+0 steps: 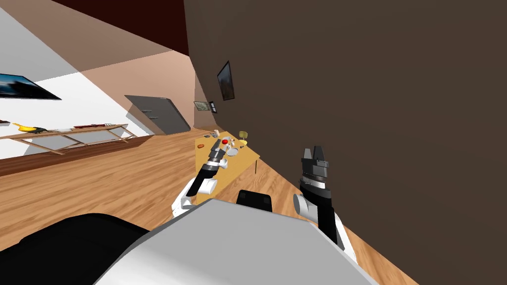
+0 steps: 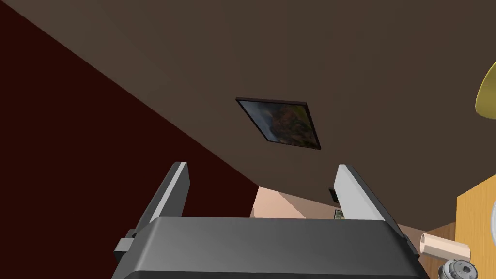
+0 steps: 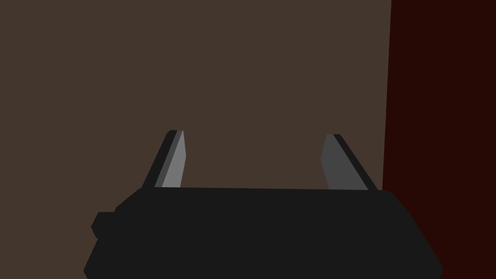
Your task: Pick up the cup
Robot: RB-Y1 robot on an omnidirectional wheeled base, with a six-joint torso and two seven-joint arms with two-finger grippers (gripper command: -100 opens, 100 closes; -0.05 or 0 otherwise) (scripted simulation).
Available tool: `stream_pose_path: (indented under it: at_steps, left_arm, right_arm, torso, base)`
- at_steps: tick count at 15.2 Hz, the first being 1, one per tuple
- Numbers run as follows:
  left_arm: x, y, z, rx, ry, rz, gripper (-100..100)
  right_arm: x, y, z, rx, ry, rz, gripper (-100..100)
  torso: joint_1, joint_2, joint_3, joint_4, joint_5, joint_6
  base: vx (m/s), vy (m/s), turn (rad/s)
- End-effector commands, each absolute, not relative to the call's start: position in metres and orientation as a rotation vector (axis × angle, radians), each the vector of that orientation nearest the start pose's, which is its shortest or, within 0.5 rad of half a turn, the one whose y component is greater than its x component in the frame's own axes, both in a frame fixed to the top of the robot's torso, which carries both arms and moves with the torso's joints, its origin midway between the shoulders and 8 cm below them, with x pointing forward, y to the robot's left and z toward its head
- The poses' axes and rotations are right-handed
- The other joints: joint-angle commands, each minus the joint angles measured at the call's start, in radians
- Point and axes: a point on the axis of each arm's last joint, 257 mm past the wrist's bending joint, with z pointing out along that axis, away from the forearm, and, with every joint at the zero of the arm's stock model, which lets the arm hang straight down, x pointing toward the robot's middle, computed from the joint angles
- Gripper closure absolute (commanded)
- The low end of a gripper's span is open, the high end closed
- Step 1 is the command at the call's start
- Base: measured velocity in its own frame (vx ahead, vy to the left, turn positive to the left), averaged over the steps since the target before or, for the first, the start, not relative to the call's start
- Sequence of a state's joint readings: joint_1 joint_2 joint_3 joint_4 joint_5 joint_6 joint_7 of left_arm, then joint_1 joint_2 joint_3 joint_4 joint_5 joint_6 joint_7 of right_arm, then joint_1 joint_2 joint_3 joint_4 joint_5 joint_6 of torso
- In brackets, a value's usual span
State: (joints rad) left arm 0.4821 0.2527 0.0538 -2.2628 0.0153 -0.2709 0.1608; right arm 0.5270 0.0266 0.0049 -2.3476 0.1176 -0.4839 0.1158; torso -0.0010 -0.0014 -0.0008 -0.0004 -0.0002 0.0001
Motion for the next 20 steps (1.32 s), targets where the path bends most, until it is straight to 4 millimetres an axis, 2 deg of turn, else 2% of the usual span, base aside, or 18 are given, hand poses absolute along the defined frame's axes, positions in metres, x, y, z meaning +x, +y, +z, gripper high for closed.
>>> stream_pose_path:
  at_steps: [1, 2, 3, 4, 7, 8, 9, 10, 12, 13, 15, 16, 19, 20]
  left_arm:
    - [0.388, 0.293, -0.03, -0.774, 0.935, -1.307, -100]
    - [0.394, 0.305, -0.045, -0.823, 0.967, -1.287, -100]
    - [0.396, 0.306, -0.048, -0.836, 0.976, -1.279, -100]
    - [0.4, 0.318, -0.062, -0.881, 1.0, -1.261, -100]
    - [0.402, 0.32, -0.068, -0.903, 1.014, -1.248, -100]
    - [0.406, 0.334, -0.083, -0.957, 1.038, -1.225, -100]
    - [0.407, 0.336, -0.088, -0.975, 1.049, -1.214, -100]
    - [0.409, 0.349, -0.101, -1.02, 1.062, -1.195, -100]
    - [0.41, 0.352, -0.109, -1.051, 1.08, -1.176, -100]
    - [0.411, 0.367, -0.122, -1.101, 1.09, -1.155, -100]
    - [0.412, 0.37, -0.131, -1.13, 1.107, -1.135, -100]
    - [0.412, 0.385, -0.143, -1.181, 1.113, -1.113, -100]
    - [0.412, 0.388, -0.152, -1.213, 1.13, -1.091, -100]
    - [0.41, 0.404, -0.166, -1.272, 1.135, -1.064, -100]
  right_arm:
    - [0.333, -0.268, 0.042, 0.539, 0.664, 1.117, 0]
    - [0.333, -0.268, 0.042, 0.539, 0.664, 1.117, 0]
    - [0.333, -0.268, 0.042, 0.539, 0.664, 1.117, 0]
    - [0.333, -0.268, 0.042, 0.539, 0.664, 1.117, 0]
    - [0.333, -0.268, 0.042, 0.539, 0.664, 1.117, 0]
    - [0.333, -0.268, 0.042, 0.539, 0.664, 1.117, 0]
    - [0.333, -0.268, 0.042, 0.539, 0.664, 1.117, 0]
    - [0.333, -0.268, 0.042, 0.539, 0.664, 1.117, 0]
    - [0.333, -0.268, 0.042, 0.539, 0.664, 1.117, 0]
    - [0.333, -0.268, 0.042, 0.539, 0.664, 1.117, 0]
    - [0.333, -0.268, 0.042, 0.539, 0.664, 1.117, 0]
    - [0.333, -0.268, 0.042, 0.539, 0.664, 1.117, 0]
    - [0.333, -0.268, 0.042, 0.539, 0.664, 1.117, 0]
    - [0.333, -0.268, 0.042, 0.539, 0.664, 1.117, 0]
  torso:
    - [0.0, 0.0, 0.0, 0.0, 0.0, 0.0]
    - [0.0, 0.0, 0.0, 0.0, 0.0, 0.0]
    - [0.0, 0.0, 0.0, 0.0, 0.0, 0.0]
    - [0.0, 0.0, 0.0, 0.0, 0.0, 0.0]
    - [0.0, 0.0, 0.0, 0.0, 0.0, 0.0]
    - [0.0, 0.0, 0.0, 0.0, 0.0, 0.0]
    - [0.0, 0.0, 0.0, 0.0, 0.0, 0.0]
    - [0.0, 0.0, 0.0, 0.0, 0.0, 0.0]
    - [0.0, 0.0, 0.0, 0.0, 0.0, 0.0]
    - [0.0, 0.0, 0.0, 0.0, 0.0, 0.0]
    - [0.0, 0.0, 0.0, 0.0, 0.0, 0.0]
    - [0.0, 0.0, 0.0, 0.0, 0.0, 0.0]
    - [0.0, 0.0, 0.0, 0.0, 0.0, 0.0]
    - [0.0, 0.0, 0.0, 0.0, 0.0, 0.0]
  base:
    - [0.013, -0.012, -0.018]
    - [0.017, -0.015, -0.071]
    - [0.018, -0.016, -0.069]
    - [0.022, -0.019, -0.107]
    - [0.015, -0.01, -0.03]
    - [0.013, -0.009, -0.062]
    - [0.017, -0.012, -0.084]
    - [0.021, -0.022, -0.119]
    - [0.02, -0.016, -0.057]
    - [0.024, -0.013, -0.084]
    - [0.022, -0.009, -0.052]
    - [0.02, -0.012, -0.082]
    - [0.014, -0.008, -0.041]
    - [0.018, -0.012, -0.074]
